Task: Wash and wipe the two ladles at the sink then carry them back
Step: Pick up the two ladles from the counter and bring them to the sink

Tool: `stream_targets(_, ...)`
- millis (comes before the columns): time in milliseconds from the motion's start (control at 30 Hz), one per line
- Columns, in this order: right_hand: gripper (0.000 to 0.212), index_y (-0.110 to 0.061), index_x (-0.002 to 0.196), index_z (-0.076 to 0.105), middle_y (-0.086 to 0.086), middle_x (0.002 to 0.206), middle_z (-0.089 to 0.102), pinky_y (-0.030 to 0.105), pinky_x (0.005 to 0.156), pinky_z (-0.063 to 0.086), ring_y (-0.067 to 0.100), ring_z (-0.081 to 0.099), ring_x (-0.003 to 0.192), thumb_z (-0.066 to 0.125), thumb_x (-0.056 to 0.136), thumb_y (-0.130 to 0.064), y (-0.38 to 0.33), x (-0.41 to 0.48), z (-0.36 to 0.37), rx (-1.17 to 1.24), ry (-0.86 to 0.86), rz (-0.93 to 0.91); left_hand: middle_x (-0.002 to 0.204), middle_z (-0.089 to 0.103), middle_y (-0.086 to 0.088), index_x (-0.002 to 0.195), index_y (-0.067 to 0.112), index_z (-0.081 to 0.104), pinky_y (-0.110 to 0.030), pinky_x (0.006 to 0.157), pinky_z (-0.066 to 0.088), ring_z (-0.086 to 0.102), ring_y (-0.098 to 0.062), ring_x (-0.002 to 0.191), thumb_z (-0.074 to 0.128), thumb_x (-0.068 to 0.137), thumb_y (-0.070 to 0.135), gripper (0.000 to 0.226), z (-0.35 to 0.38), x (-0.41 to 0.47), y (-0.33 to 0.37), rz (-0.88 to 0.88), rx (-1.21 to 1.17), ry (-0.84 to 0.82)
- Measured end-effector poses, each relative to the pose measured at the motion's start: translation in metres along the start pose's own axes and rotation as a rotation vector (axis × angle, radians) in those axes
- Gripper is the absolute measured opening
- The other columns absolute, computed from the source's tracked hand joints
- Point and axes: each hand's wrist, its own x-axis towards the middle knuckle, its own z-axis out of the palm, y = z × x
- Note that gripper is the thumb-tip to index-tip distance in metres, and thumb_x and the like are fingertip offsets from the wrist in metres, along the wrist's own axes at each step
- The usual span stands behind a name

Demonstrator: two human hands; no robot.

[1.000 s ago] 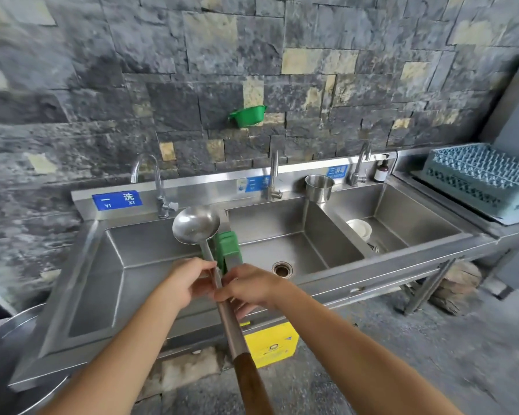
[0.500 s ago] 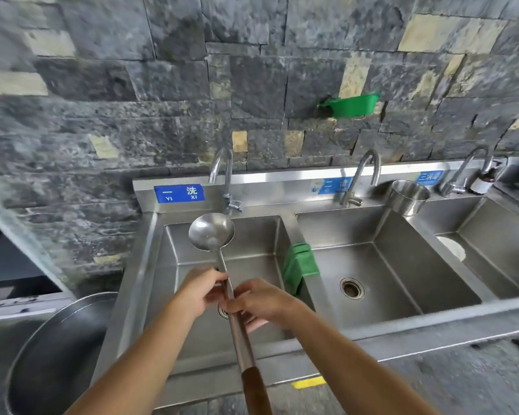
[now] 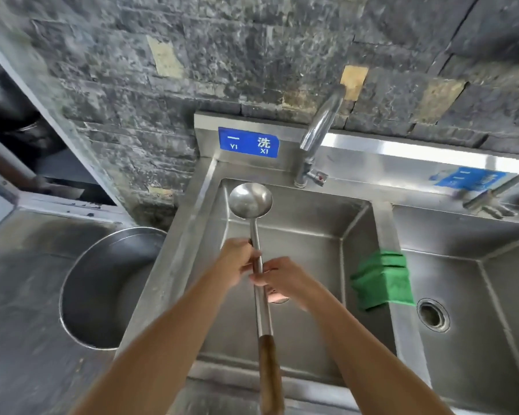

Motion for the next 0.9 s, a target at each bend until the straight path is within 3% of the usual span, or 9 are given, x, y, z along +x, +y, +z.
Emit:
stream_targets(133, 0.018, 0.001, 0.096, 0.076, 0.005, 0.078, 0.071, 0.031, 0.072, 0.065, 0.013, 0.070, 0.069, 0.080, 0.084, -0.013, 0.015, 0.055, 0.012, -0.022, -0.108, 0.034, 0.065, 0.052, -0.013, 0.070, 0.007, 0.058, -0.029, 0.053, 0.046, 0.054, -0.023, 0.056, 0.053, 0.075, -0.016, 0.024, -0.012, 0.045, -0.026, -0.008, 0.092, 0.047)
stream_targets(267, 0.015, -0.005, 0.102, 0.078, -0.004, 0.074, 0.072, 0.026, 0.070, 0.064, 0.007, 0.072, 0.069, 0.077, 0.089, -0.012, 0.030, 0.097, 0.026, -0.026, -0.171, 0.061, 0.065, 0.055, -0.010, 0.075, 0.006, 0.063, -0.030, 0.056, 0.049, 0.055, -0.023, 0.061, 0.050, 0.076, -0.018, 0.028, -0.022, 0.086, -0.055, -0.055, 0.117, 0.073)
stream_targets(467, 0.009, -0.008, 0.101, 0.075, 0.002, 0.084, 0.073, 0.033, 0.078, 0.065, 0.018, 0.074, 0.083, 0.075, 0.092, -0.010, 0.061, 0.158, 0.054, 0.035, -0.166, 0.141, 0.063, 0.058, -0.013, 0.062, 0.009, 0.065, -0.043, 0.067, 0.055, 0.059, -0.026, 0.065, 0.050, 0.067, -0.016, 0.030, -0.031, 0.153, -0.091, -0.058, 0.218, 0.099)
stream_targets(567, 0.009, -0.009, 0.100, 0.075, 0.006, 0.088, 0.072, 0.030, 0.073, 0.065, 0.018, 0.073, 0.084, 0.075, 0.091, -0.007, 0.072, 0.179, 0.066, 0.077, -0.133, 0.192, 0.061, 0.058, -0.012, 0.063, 0.009, 0.064, -0.059, 0.072, 0.059, 0.065, -0.032, 0.064, 0.049, 0.063, -0.010, 0.025, -0.038, 0.184, -0.108, -0.088, 0.222, 0.080)
stream_targets(700, 0.011, -0.007, 0.102, 0.074, 0.008, 0.090, 0.070, 0.023, 0.064, 0.062, 0.016, 0.070, 0.082, 0.072, 0.091, -0.005, 0.081, 0.205, 0.080, 0.119, -0.101, 0.222, 0.058, 0.059, -0.007, 0.065, 0.010, 0.061, -0.042, 0.061, 0.055, 0.061, -0.026, 0.059, 0.048, 0.062, -0.007, 0.021, -0.040, 0.207, -0.114, -0.080, 0.333, 0.111)
stream_targets(767, 0.006, -0.012, 0.092, 0.073, 0.008, 0.087, 0.070, 0.024, 0.063, 0.062, 0.017, 0.071, 0.081, 0.073, 0.091, -0.006, 0.084, 0.214, 0.089, 0.132, -0.095, 0.240, 0.055, 0.054, -0.006, 0.064, 0.008, 0.056, -0.036, 0.055, 0.046, 0.054, -0.023, 0.056, 0.046, 0.061, -0.006, 0.018, -0.042, 0.213, -0.118, -0.078, 0.349, 0.133)
stream_targets(833, 0.012, -0.018, 0.080, 0.072, 0.008, 0.084, 0.071, 0.029, 0.066, 0.064, 0.019, 0.073, 0.080, 0.075, 0.086, -0.008, 0.089, 0.223, 0.101, 0.107, -0.105, 0.271, 0.054, 0.047, -0.006, 0.063, 0.007, 0.052, -0.034, 0.053, 0.038, 0.047, -0.022, 0.056, 0.045, 0.060, -0.007, 0.017, -0.045, 0.219, -0.123, -0.067, 0.359, 0.148)
stream_targets(900, 0.005, -0.021, 0.074, 0.073, 0.008, 0.081, 0.073, 0.041, 0.073, 0.066, 0.024, 0.076, 0.081, 0.076, 0.073, -0.018, 0.096, 0.229, 0.112, 0.075, -0.084, 0.295, 0.055, 0.046, -0.004, 0.064, 0.009, 0.052, -0.033, 0.054, 0.037, 0.045, -0.022, 0.057, 0.045, 0.063, -0.009, 0.020, -0.047, 0.221, -0.128, -0.053, 0.369, 0.152)
